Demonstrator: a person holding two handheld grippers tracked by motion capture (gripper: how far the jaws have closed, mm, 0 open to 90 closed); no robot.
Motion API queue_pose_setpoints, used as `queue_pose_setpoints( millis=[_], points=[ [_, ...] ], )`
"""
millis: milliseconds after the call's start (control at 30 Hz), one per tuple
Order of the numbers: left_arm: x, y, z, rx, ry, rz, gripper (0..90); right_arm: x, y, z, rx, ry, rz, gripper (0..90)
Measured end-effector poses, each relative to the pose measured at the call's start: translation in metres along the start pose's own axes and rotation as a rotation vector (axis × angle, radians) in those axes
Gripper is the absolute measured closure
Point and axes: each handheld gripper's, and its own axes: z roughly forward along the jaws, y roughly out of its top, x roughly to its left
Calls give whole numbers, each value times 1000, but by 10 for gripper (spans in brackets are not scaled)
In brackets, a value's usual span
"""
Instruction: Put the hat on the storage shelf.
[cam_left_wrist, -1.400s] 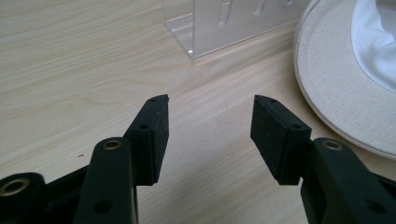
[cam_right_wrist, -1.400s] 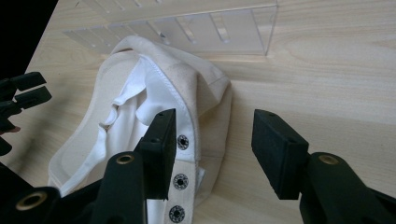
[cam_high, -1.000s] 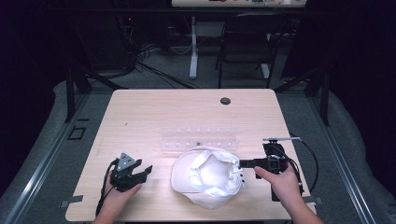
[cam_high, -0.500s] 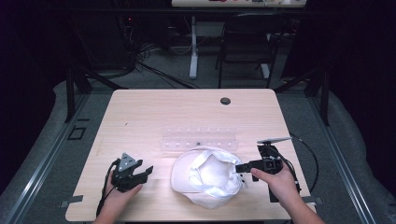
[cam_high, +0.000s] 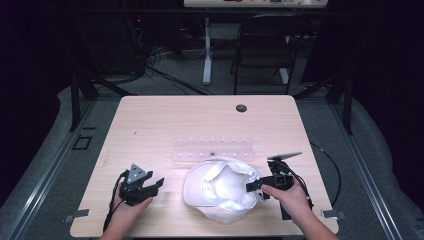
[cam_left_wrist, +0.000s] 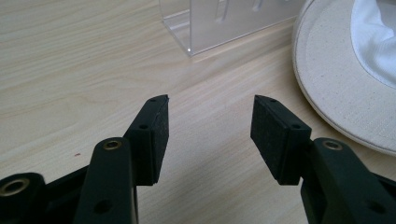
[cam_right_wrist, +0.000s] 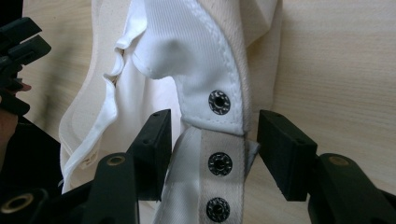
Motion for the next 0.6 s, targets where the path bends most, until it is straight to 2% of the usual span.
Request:
queue_pose_setpoints(
  millis=[133, 200, 400, 500, 533, 600],
  points=[
    [0, 0, 0, 0, 0, 7, 475, 0, -1, 4, 26, 23, -3, 455],
    [0, 0, 0, 0, 0, 4, 475, 1, -1, 5, 26, 48, 6, 455],
    [0, 0, 0, 0, 0, 1, 475, 6, 2, -4, 12, 62, 8, 470],
    [0, 0, 0, 2, 0, 5, 475, 10, 3, -8, -12, 88, 27, 496],
    [0, 0, 0, 2, 0, 6, 475, 9, 4, -11, 3, 97, 12, 510],
    [0, 0, 0, 2, 0, 6, 475, 12, 5, -14, -2, 99, 26, 567]
  ],
)
